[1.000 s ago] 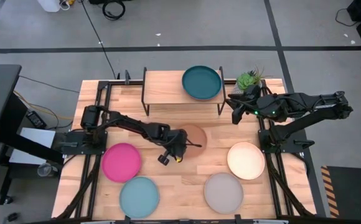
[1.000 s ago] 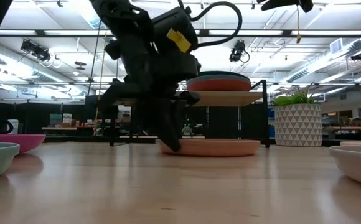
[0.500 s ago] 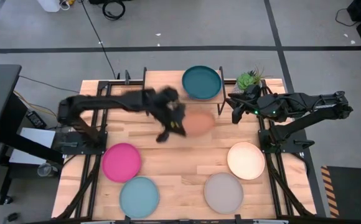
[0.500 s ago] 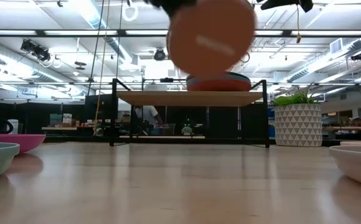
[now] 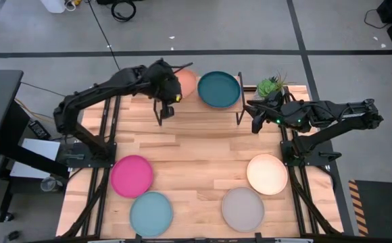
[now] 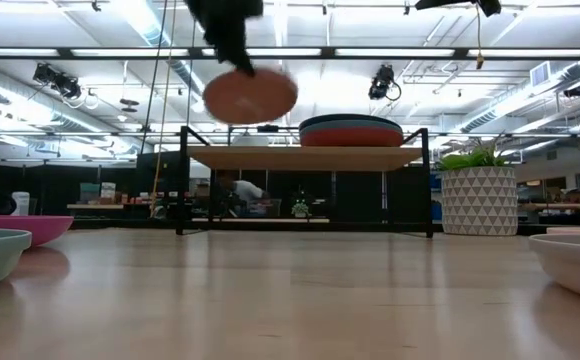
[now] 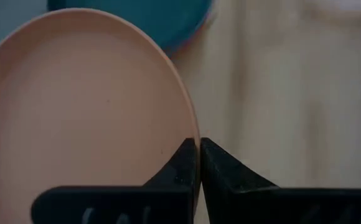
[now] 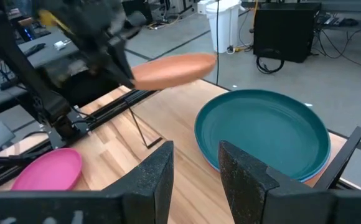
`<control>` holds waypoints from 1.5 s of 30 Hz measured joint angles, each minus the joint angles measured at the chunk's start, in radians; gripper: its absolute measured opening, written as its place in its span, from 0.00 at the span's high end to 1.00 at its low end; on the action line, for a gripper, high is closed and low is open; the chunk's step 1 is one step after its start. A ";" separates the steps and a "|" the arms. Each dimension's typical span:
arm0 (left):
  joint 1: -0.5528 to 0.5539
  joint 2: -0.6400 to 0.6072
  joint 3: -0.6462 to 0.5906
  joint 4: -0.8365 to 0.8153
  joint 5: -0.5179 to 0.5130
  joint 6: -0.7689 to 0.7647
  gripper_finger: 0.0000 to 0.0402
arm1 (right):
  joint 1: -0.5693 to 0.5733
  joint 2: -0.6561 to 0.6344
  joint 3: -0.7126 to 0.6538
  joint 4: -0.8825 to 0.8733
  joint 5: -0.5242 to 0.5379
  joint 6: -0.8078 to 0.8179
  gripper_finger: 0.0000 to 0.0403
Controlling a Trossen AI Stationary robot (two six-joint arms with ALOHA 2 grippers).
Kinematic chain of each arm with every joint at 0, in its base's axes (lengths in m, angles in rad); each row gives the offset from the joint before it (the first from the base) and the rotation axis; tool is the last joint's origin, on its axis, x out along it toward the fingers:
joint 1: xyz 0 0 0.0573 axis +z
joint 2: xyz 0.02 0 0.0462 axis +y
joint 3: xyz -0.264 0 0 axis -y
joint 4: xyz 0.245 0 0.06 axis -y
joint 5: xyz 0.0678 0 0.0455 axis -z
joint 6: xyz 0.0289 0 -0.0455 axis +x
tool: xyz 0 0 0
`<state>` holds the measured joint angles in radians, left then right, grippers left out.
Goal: Place and stack plates onto a shelf
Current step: Put the brown plate on the shelf, then stack the light blue plate on top of the brown plate on the shelf
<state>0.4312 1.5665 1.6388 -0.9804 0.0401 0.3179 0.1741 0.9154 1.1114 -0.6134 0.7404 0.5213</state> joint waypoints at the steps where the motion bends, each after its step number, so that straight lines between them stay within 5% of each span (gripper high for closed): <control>1: 0.006 0.018 0.011 -0.024 -0.033 0.013 0.96 | 0.000 0.000 0.000 0.000 0.000 -0.001 0.67; 13: 0.002 0.203 0.078 -0.138 -0.091 0.170 0.96 | 0.000 0.000 0.000 -0.001 0.025 -0.002 0.67; 30: 0.002 0.214 0.080 -0.095 -0.036 0.153 0.94 | 0.000 0.000 0.000 -0.001 0.052 -0.002 0.67; 40: 0.001 0.173 0.079 -0.148 -0.062 0.085 0.72 | 0.000 0.000 0.000 -0.001 0.052 -0.023 0.67; 45: -0.019 0.071 0.079 -0.325 0.135 0.020 0.67 | 0.000 0.000 0.000 -0.001 0.052 -0.027 0.67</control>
<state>0.4119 1.6374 1.7180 -1.3051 0.1748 0.3376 0.1741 0.9150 1.1114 -0.6144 0.7929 0.4942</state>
